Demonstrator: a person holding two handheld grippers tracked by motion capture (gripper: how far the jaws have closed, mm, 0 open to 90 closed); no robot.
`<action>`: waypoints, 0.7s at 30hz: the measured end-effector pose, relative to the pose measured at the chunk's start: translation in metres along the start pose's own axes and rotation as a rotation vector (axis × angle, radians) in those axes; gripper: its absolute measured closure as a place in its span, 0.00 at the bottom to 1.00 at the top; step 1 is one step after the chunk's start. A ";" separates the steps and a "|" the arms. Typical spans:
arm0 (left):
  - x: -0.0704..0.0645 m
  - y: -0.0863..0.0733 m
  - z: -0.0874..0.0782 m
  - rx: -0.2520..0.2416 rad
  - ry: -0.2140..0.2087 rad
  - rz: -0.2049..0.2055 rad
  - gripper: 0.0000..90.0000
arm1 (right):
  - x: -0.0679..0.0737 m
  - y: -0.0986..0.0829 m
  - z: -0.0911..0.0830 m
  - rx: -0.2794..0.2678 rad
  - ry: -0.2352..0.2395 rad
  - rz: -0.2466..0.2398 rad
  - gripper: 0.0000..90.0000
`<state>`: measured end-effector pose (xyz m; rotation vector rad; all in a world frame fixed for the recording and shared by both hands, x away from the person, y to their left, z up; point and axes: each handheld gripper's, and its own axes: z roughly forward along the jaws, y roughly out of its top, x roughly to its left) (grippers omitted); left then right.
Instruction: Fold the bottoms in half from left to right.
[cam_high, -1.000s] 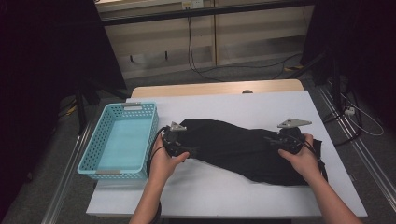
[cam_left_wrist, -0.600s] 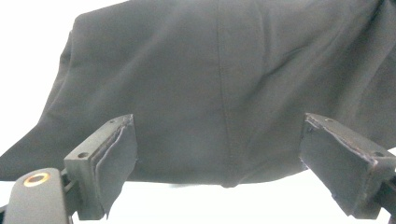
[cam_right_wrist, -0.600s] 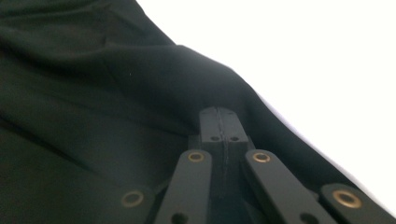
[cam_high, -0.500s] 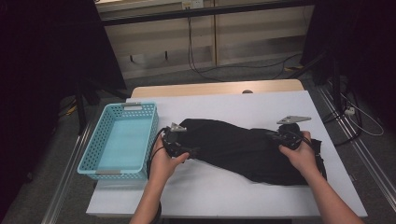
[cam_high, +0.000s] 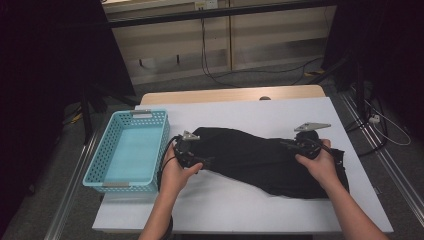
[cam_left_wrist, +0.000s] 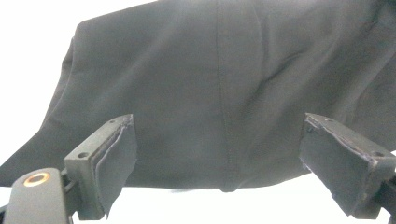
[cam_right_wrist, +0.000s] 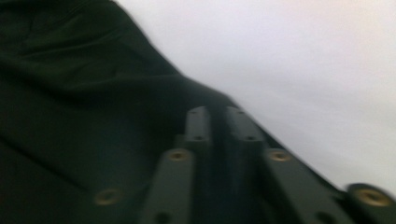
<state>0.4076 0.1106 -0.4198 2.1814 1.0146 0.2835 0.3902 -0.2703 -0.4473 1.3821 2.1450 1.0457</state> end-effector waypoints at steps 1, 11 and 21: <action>0.000 0.000 0.000 0.000 0.001 0.001 0.14 | 0.004 0.000 0.003 0.003 0.003 -0.014 0.76; 0.001 -0.001 -0.001 0.003 0.007 0.005 0.14 | 0.014 -0.004 0.020 0.019 0.012 0.002 1.00; 0.003 -0.001 -0.001 0.002 0.006 -0.004 0.14 | 0.001 0.010 0.009 -0.028 0.040 0.071 1.00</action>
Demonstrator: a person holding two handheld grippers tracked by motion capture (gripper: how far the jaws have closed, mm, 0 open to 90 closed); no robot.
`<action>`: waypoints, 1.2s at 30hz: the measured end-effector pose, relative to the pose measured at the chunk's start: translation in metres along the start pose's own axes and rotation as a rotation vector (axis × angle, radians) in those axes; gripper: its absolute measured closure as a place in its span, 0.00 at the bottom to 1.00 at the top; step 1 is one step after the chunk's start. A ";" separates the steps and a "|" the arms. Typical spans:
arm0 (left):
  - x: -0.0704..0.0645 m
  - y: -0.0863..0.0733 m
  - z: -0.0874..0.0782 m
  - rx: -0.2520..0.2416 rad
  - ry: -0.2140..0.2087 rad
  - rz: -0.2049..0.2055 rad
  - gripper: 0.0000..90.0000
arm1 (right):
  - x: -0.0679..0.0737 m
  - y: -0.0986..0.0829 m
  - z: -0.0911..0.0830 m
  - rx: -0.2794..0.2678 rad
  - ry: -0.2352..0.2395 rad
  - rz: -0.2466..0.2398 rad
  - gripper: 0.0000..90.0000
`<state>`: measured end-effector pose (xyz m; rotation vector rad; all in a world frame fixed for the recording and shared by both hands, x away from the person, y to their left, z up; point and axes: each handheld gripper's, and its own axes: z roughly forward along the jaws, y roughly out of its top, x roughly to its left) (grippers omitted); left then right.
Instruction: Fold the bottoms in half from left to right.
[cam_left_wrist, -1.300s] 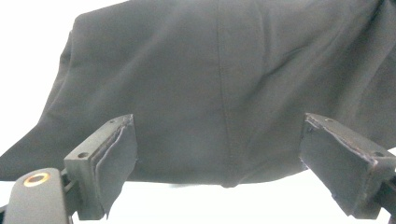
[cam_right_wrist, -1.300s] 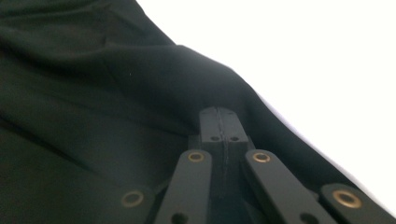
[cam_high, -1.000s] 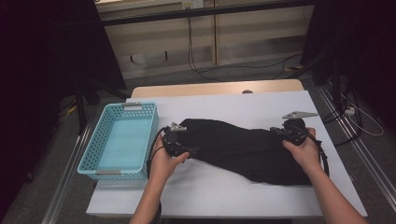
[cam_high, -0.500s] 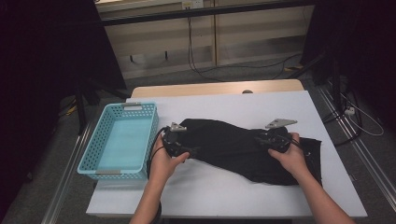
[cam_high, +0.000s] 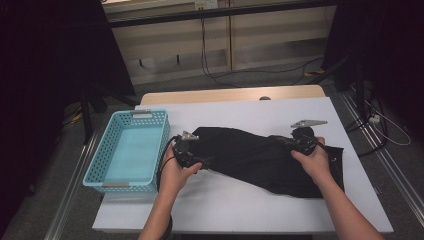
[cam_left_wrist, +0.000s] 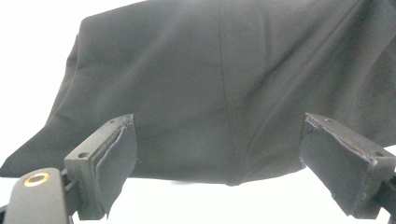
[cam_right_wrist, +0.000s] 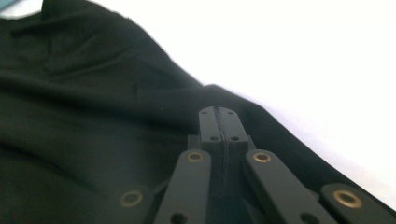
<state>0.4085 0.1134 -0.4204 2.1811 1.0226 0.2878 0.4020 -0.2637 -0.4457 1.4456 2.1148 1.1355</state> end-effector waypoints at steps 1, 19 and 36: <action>0.000 0.000 -0.001 0.003 -0.005 0.003 0.14 | -0.001 0.000 0.000 -0.005 -0.003 0.004 1.00; 0.000 0.000 -0.002 -0.004 -0.002 -0.001 0.14 | 0.006 -0.005 -0.006 -0.016 -0.063 -0.053 0.73; -0.003 0.000 -0.002 -0.003 -0.002 0.005 0.14 | 0.038 -0.042 -0.032 0.067 -0.021 -0.148 0.50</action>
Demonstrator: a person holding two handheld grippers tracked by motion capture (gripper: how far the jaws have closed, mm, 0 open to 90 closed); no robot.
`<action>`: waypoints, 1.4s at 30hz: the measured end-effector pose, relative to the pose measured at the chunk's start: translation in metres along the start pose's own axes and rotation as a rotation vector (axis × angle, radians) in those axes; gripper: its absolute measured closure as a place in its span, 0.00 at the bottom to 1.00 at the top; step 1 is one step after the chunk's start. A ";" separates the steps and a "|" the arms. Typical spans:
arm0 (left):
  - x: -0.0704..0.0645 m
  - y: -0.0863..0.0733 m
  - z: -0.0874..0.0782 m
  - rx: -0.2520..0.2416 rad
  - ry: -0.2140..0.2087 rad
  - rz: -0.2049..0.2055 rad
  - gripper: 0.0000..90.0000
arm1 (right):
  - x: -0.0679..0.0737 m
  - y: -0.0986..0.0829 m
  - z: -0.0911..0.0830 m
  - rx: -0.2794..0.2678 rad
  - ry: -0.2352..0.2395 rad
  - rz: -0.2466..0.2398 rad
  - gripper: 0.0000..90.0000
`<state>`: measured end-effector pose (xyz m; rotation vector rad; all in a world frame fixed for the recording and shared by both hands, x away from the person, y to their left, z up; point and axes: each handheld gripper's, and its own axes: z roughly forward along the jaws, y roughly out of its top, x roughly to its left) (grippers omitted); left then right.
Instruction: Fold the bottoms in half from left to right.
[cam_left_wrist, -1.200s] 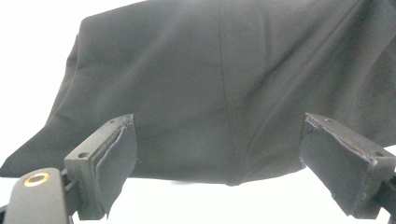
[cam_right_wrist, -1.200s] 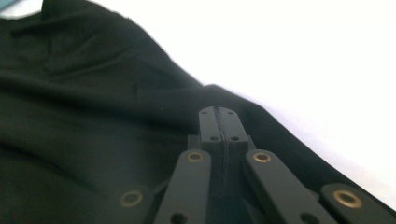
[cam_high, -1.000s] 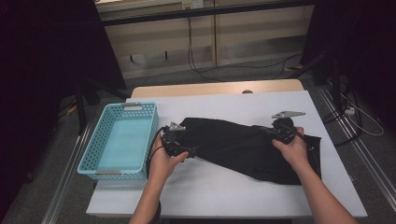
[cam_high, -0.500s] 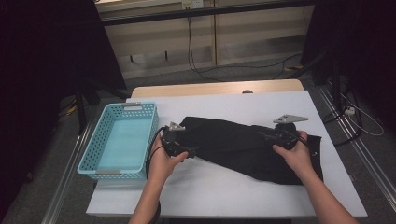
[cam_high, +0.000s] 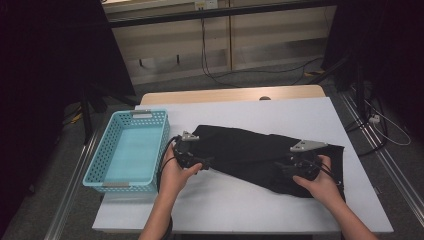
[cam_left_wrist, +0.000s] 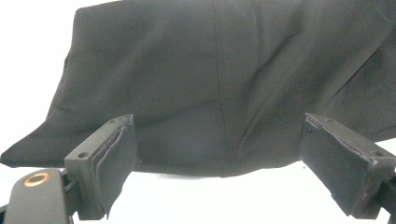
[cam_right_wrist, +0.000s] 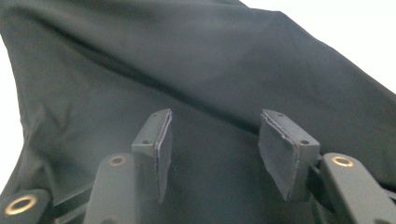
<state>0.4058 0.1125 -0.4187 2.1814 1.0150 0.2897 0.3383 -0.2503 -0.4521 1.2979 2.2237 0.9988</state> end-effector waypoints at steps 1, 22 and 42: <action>0.000 0.000 0.000 -0.001 -0.002 -0.001 0.14 | 0.004 -0.002 -0.005 -0.004 -0.007 -0.021 0.51; -0.007 0.000 -0.003 -0.010 0.002 0.009 0.14 | 0.030 -0.031 -0.034 -0.021 0.106 -0.003 0.58; -0.007 0.002 -0.004 -0.019 -0.001 0.008 0.14 | 0.043 -0.032 -0.031 -0.019 0.159 -0.116 1.00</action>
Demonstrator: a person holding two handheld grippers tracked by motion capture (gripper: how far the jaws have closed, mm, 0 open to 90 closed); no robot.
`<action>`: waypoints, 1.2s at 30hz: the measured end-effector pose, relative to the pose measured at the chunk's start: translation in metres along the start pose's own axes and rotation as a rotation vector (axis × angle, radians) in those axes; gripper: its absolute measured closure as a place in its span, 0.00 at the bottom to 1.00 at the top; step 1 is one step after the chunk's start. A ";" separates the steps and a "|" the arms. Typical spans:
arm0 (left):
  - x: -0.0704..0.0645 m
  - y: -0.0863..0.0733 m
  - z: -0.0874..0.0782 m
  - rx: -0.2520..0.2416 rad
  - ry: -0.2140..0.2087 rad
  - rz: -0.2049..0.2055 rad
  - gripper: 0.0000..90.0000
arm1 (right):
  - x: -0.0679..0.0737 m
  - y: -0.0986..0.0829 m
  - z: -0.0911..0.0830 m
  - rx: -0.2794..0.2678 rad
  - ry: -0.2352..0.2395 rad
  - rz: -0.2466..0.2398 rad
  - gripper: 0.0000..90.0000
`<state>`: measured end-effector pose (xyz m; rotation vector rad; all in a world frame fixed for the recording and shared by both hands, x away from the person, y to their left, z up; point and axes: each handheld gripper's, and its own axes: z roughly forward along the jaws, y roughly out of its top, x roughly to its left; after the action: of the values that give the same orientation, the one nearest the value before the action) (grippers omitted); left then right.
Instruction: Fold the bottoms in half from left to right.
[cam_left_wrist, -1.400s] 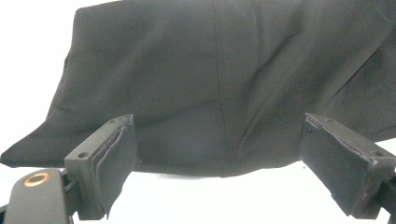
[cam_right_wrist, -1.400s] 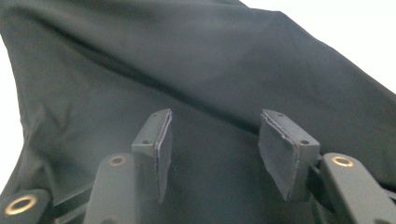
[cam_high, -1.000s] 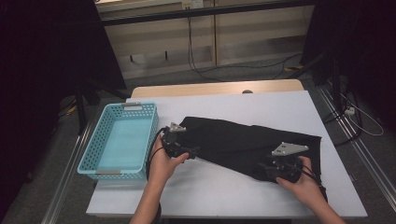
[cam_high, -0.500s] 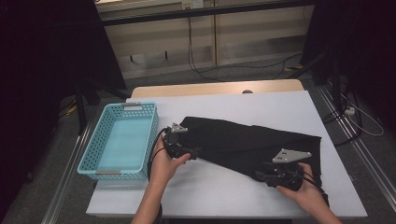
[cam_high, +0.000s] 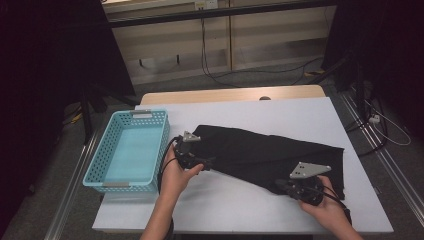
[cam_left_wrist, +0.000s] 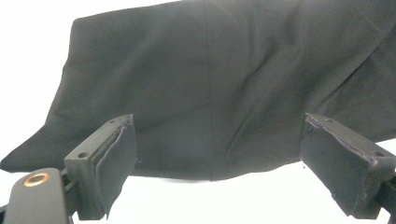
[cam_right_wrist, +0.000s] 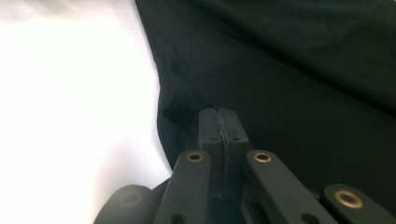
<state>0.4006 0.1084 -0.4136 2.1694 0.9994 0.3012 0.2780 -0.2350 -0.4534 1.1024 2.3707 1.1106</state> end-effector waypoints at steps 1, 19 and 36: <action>0.000 0.000 -0.001 0.002 -0.006 -0.001 0.14 | 0.000 -0.001 -0.001 0.001 -0.001 0.000 1.00; -0.002 0.002 -0.002 -0.008 -0.005 0.003 0.14 | 0.003 -0.005 -0.009 0.003 0.022 0.002 1.00; -0.003 0.003 -0.004 -0.027 -0.002 0.003 0.14 | 0.010 -0.009 -0.024 0.001 0.067 0.015 1.00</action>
<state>0.3987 0.1070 -0.4088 2.1470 0.9852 0.3118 0.2534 -0.2443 -0.4439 1.1017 2.4180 1.1694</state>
